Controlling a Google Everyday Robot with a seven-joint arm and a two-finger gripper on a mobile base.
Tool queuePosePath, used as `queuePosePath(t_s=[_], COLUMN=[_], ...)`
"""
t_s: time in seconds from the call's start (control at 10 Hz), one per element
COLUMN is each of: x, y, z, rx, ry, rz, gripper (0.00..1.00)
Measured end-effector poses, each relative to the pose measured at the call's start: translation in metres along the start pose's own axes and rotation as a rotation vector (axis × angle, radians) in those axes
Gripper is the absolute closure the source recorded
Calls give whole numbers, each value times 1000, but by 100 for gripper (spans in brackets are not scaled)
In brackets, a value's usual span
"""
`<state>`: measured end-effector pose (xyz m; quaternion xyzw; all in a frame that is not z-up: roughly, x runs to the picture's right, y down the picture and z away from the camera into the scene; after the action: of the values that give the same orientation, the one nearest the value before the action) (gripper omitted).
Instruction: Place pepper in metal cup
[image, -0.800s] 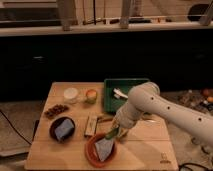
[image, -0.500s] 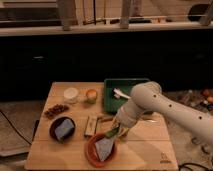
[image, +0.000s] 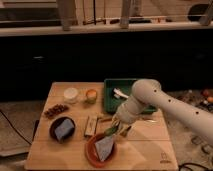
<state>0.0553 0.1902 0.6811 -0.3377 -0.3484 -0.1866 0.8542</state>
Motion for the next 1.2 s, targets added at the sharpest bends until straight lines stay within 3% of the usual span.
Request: queuePosePath(t_s=[0.9, 1.2], x=[8, 13], y=[7, 11], z=[-5, -4], rx=[-2, 4], ry=[-63, -103], rz=[47, 73], gripper=[100, 100])
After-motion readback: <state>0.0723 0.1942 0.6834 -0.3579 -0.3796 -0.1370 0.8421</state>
